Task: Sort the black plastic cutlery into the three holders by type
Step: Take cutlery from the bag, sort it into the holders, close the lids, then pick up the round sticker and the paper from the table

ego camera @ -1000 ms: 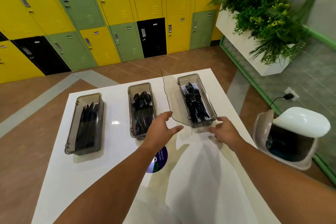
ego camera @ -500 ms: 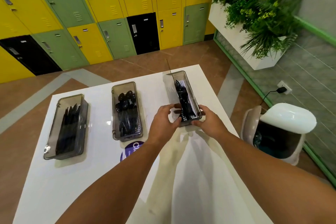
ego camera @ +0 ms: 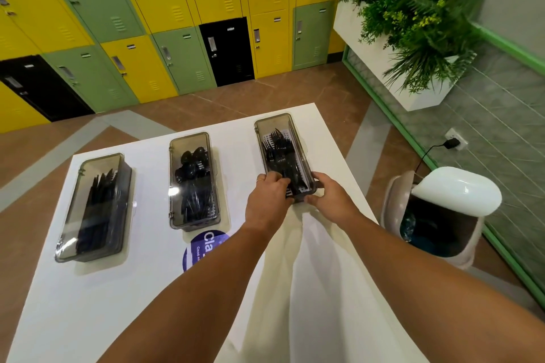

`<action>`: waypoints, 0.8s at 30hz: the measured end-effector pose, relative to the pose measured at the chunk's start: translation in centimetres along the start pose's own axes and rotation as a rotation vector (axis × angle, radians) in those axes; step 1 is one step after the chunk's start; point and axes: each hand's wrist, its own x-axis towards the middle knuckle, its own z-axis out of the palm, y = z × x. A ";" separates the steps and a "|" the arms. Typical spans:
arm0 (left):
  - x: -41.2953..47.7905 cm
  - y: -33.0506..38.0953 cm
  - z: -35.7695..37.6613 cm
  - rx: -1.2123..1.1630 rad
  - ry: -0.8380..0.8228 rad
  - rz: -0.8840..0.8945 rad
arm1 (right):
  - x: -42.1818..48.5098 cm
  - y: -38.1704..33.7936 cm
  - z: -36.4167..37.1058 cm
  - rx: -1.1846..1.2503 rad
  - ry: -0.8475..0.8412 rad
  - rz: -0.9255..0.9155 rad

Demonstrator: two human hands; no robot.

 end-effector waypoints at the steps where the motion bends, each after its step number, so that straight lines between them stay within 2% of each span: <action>1: -0.1 -0.1 0.1 0.008 -0.006 0.006 | 0.0 0.0 0.0 0.005 -0.003 0.008; 6: -1.0 -0.2 -1.0 -0.049 -0.126 0.027 | -0.6 -0.7 0.2 0.051 -0.014 0.086; 9: -2.4 -0.9 -2.3 -0.126 -0.204 0.051 | -1.5 -1.2 1.0 0.149 0.011 0.217; 13: -5.4 -3.0 -3.6 -0.178 -0.221 0.077 | -4.0 -1.5 2.6 0.167 -0.014 0.339; 19: -11.2 -7.6 -7.0 -0.223 -0.205 0.017 | -10.0 -3.2 5.8 0.072 -0.222 0.330; 24: -16.8 -12.5 -9.8 -0.289 -0.187 -0.118 | -14.7 -5.9 10.0 -0.065 -0.388 0.245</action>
